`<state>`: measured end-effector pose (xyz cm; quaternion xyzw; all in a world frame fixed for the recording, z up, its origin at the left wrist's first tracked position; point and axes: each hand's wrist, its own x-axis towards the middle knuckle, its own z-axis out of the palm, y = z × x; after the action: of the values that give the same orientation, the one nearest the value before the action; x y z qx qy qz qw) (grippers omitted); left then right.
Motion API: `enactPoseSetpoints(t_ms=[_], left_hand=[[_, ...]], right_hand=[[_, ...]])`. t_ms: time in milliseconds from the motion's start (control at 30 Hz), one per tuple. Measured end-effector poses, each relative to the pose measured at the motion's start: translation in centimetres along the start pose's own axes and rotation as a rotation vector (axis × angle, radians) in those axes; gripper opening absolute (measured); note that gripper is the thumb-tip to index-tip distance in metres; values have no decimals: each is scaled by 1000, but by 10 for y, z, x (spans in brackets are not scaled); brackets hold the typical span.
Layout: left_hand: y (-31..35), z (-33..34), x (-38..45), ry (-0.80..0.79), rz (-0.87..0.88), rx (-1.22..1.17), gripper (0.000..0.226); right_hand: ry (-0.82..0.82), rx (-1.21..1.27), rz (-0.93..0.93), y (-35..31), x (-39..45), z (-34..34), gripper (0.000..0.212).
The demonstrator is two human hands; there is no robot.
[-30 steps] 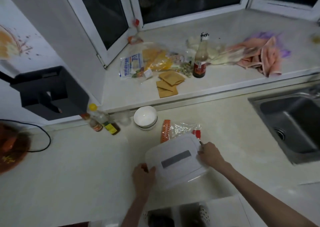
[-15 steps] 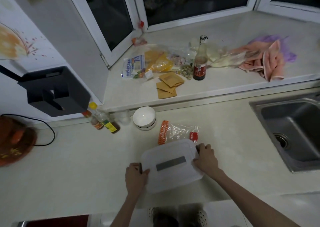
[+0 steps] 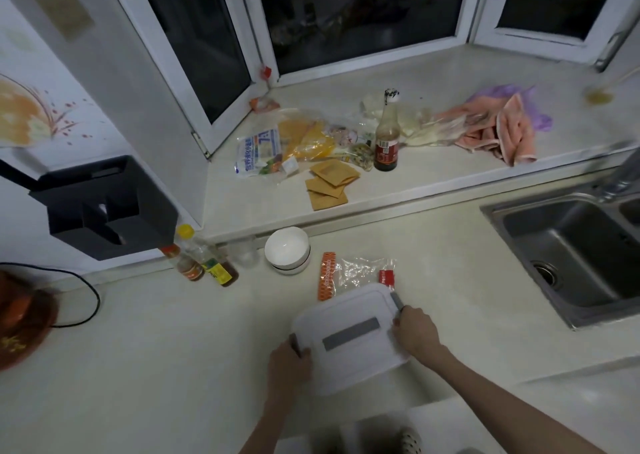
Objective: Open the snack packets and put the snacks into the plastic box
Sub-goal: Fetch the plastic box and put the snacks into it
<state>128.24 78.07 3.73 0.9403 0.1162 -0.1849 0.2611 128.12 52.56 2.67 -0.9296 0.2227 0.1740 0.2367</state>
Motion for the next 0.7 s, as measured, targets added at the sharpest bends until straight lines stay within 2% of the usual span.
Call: enactPoseSetpoints(t_ms=[133, 300, 467, 700], left_hand=[[-1, -6, 6, -46, 72, 108, 24], [-8, -9, 12, -115, 103, 120, 36], [3, -5, 15, -261, 212, 63, 50], [58, 25, -11, -453, 483, -30, 47]], right_hand=[[31, -137, 28, -8, -11, 5, 24], [-35, 118, 161, 5, -30, -1, 21], [-42, 281, 275, 30, -66, -2, 26], [191, 497, 490, 95, -150, -16, 26]])
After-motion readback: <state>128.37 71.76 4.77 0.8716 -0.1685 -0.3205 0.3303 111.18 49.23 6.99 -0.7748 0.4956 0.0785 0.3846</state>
